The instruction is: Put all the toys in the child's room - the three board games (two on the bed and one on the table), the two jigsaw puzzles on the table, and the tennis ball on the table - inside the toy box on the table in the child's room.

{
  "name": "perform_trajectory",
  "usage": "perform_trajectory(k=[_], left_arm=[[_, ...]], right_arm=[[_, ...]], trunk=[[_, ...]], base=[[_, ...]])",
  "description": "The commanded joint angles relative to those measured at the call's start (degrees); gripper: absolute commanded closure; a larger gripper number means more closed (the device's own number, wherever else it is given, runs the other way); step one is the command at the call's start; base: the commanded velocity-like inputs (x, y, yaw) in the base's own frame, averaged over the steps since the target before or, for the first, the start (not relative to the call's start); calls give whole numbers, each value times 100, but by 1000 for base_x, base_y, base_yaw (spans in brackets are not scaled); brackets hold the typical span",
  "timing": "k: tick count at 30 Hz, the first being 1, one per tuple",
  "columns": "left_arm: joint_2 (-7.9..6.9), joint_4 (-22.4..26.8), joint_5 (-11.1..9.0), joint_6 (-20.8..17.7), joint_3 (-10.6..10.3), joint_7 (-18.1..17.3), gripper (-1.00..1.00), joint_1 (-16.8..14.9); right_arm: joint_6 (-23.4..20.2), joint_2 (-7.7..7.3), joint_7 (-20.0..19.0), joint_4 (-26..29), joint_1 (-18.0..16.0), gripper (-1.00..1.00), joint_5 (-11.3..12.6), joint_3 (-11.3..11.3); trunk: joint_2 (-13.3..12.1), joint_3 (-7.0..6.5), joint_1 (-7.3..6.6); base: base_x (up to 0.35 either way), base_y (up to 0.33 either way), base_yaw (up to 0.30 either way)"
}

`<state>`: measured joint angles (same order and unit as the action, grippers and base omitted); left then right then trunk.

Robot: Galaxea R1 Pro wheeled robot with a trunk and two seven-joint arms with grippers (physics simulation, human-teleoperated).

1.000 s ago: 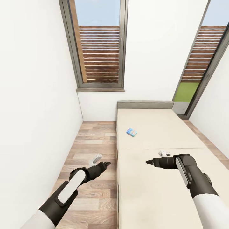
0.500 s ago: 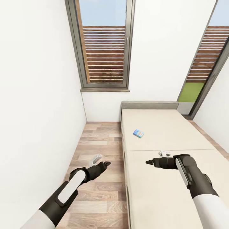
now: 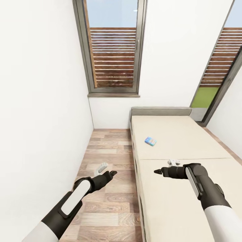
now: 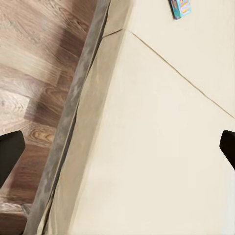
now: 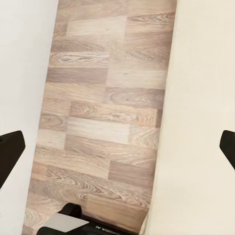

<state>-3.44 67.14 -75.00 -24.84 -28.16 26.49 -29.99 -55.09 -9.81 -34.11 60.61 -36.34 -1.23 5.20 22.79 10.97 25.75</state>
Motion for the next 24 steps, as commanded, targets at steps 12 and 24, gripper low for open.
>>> perform_trajectory(k=[12,24], left_arm=[[-5,10,-50,6,-14,50,-100,-7],[-2,10,-54,6,-12,49,-100,-7]], right_arm=[[-29,5,-26,4,-4,-100,-17,9],[-29,5,-26,-9,-4,-100,-18,14]], trunk=[[12,12,4],[12,12,4]], base=[[2,25,0],[0,5,0]])
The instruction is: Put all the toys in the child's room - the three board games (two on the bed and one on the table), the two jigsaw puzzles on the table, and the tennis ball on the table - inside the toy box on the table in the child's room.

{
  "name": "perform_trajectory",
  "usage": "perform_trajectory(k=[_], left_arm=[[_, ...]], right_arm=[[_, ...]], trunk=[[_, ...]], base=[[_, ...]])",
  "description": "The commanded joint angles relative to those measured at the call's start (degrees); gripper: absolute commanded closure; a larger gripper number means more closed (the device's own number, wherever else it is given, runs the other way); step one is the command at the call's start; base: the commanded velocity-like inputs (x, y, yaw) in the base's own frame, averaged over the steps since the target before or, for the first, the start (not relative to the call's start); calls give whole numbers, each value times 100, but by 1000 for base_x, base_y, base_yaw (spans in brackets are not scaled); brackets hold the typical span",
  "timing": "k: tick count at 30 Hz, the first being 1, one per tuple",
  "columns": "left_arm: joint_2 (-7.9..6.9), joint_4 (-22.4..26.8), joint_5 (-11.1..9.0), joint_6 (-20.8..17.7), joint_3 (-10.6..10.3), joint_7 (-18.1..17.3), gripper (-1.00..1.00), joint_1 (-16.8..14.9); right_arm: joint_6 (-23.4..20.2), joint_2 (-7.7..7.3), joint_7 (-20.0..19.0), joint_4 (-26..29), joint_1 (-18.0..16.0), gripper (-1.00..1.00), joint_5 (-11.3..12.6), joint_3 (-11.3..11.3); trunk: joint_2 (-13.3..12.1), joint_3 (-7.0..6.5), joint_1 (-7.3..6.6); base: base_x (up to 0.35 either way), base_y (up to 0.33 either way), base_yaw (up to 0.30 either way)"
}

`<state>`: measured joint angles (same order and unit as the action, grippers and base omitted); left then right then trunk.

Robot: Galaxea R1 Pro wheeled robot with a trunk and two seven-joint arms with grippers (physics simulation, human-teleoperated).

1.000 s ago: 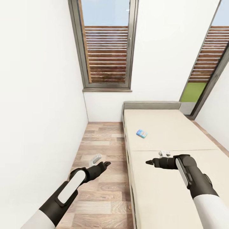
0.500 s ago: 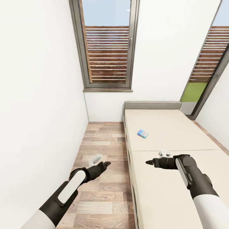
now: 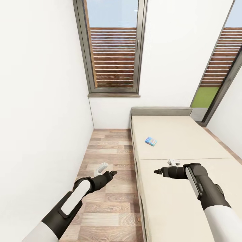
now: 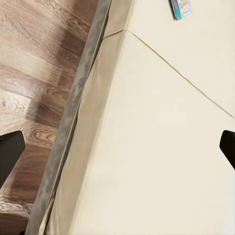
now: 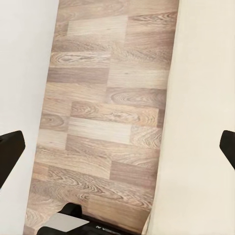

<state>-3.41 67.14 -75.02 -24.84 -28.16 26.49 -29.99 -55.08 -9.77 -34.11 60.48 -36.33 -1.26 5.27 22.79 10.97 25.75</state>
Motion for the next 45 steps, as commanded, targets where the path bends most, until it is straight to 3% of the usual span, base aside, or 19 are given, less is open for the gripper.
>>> perform_trajectory(k=[1,27,45], left_arm=[[-5,10,-55,6,-11,49,-100,-7],[-3,10,-51,7,-14,55,-100,-7],[-5,10,-51,8,-13,58,-100,-7]], right_arm=[[-29,1,-26,3,-5,-100,-15,8],[-29,1,-26,-1,-5,-100,-16,2],[-29,1,-26,-1,-5,-100,-22,2]], trunk=[[12,12,4],[12,12,4],[12,12,4]], base=[[0,14,0],[0,199,0],[0,48,0]])
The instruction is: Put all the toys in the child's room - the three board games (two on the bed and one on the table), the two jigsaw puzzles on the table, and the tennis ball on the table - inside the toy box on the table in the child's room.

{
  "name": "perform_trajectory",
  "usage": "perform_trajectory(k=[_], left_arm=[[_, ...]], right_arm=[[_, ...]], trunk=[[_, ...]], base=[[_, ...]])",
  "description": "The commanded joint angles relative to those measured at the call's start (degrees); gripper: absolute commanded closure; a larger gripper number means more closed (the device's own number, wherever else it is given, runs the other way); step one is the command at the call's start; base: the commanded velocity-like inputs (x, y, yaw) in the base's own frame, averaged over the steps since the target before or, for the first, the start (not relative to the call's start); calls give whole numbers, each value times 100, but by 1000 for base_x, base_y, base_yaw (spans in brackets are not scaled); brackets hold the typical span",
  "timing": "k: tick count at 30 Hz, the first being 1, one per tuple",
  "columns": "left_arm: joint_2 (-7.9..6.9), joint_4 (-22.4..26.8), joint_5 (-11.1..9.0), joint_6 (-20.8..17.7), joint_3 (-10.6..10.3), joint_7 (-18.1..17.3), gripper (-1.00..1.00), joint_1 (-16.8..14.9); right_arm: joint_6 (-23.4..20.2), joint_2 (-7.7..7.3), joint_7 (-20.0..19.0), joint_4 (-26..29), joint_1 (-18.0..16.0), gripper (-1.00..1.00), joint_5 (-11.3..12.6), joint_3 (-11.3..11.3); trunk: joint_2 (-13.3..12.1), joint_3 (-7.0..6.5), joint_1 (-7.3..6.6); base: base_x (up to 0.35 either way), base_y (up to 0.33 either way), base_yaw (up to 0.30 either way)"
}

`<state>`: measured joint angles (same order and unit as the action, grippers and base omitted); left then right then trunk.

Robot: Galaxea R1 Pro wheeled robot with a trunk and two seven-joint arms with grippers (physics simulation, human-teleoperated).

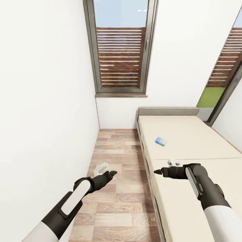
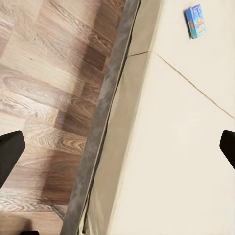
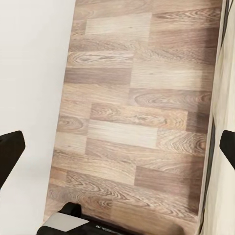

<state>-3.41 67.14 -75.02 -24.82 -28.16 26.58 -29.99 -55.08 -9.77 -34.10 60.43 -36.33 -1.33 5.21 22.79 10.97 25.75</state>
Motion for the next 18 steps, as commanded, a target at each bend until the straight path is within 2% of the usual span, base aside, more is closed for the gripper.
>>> perform_trajectory(k=[1,8,18], left_arm=[[-5,10,-51,6,-13,49,-100,-7],[-5,10,-55,6,-13,49,-100,-7],[-3,10,-51,9,-14,50,-100,-7]], right_arm=[[-29,1,-26,4,-5,-100,-15,8],[-29,1,-26,4,-5,-100,-16,7],[-29,1,-26,4,-5,-100,-12,6]], trunk=[[12,12,4],[12,12,4],[12,12,4]], base=[[0,12,0],[0,39,0],[0,110,0]])
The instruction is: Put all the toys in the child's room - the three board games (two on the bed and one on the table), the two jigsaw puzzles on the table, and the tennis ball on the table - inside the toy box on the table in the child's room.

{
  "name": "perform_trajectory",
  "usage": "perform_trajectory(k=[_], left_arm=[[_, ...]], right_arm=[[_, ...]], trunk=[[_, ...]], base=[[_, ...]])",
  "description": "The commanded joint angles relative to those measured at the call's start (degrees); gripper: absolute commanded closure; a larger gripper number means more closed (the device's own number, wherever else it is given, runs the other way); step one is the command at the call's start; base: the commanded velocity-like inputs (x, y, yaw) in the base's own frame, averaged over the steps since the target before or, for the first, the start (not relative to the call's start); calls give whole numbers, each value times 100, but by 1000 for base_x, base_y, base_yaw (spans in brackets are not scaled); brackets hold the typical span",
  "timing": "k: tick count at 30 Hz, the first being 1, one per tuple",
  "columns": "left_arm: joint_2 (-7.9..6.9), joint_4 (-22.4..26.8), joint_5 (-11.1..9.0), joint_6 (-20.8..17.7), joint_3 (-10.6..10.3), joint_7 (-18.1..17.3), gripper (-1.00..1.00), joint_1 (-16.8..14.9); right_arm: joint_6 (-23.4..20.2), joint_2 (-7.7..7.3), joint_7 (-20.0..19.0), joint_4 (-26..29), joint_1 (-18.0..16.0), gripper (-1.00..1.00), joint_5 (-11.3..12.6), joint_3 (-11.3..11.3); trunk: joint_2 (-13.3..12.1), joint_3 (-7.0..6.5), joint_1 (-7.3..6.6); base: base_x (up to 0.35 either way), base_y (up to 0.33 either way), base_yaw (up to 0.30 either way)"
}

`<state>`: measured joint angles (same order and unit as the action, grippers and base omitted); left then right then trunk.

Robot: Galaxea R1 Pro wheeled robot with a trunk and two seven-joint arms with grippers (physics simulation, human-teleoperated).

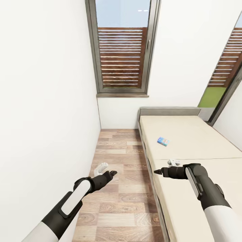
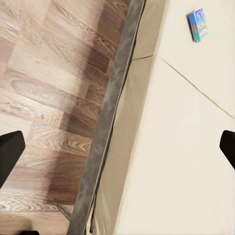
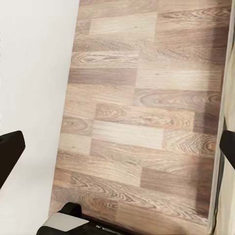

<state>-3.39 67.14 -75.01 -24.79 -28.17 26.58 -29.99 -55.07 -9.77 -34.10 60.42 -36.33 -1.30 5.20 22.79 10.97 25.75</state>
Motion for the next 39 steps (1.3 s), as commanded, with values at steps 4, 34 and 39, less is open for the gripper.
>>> perform_trajectory(k=[4,34,39], left_arm=[[-5,10,-50,6,-13,49,-100,-7],[-7,10,-47,8,-13,46,-100,-7],[-10,10,-39,7,-13,46,-100,-7]], right_arm=[[-30,1,-26,5,-5,-100,-13,10],[-30,1,-26,1,-5,-100,-9,8],[-30,1,-26,11,-5,-100,-10,4]], trunk=[[12,12,4],[12,12,4],[12,12,4]], base=[[0,44,0],[1,7,0],[83,0,0]])
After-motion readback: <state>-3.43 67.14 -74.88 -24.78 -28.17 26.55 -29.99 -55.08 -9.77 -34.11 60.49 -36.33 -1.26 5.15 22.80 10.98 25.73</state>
